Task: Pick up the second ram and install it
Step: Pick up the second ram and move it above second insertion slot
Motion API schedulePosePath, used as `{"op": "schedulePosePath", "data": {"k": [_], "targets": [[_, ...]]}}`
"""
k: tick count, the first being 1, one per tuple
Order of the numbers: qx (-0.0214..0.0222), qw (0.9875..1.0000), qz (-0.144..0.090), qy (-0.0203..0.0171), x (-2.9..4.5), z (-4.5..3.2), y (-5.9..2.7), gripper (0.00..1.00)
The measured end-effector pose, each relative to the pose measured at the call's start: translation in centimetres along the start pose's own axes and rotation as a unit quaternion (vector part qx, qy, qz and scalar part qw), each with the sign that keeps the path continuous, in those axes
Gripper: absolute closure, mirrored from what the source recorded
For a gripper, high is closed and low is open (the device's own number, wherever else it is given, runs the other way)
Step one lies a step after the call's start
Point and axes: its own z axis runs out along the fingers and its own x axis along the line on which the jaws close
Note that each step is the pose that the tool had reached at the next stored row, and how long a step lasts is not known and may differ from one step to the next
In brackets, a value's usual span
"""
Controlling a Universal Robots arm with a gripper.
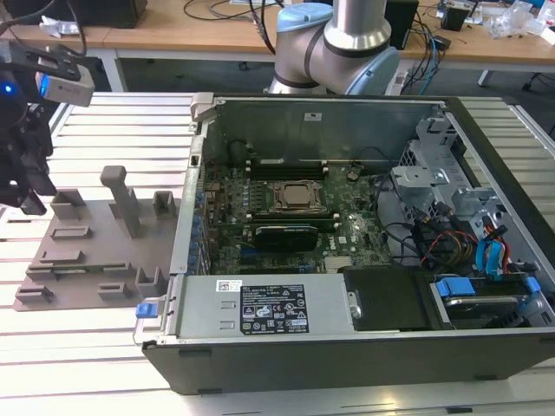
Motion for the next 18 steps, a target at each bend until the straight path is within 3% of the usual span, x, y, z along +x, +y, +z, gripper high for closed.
{"op": "schedulePosePath", "data": {"k": [10, 12, 14, 18], "targets": [[-0.0006, 1.0000, -0.007, 0.0004, 0.04, 3.00, -0.71, 0.64], [-0.0010, 0.9997, -0.024, 0.0012, 0.07, 4.18, -0.76, 0.64], [-0.0016, 0.9988, -0.049, 0.0024, 0.08, 4.66, -0.78, 0.64], [-0.0017, 0.9986, -0.053, 0.0026, 0.09, 5.34, -0.81, 0.64]]}}
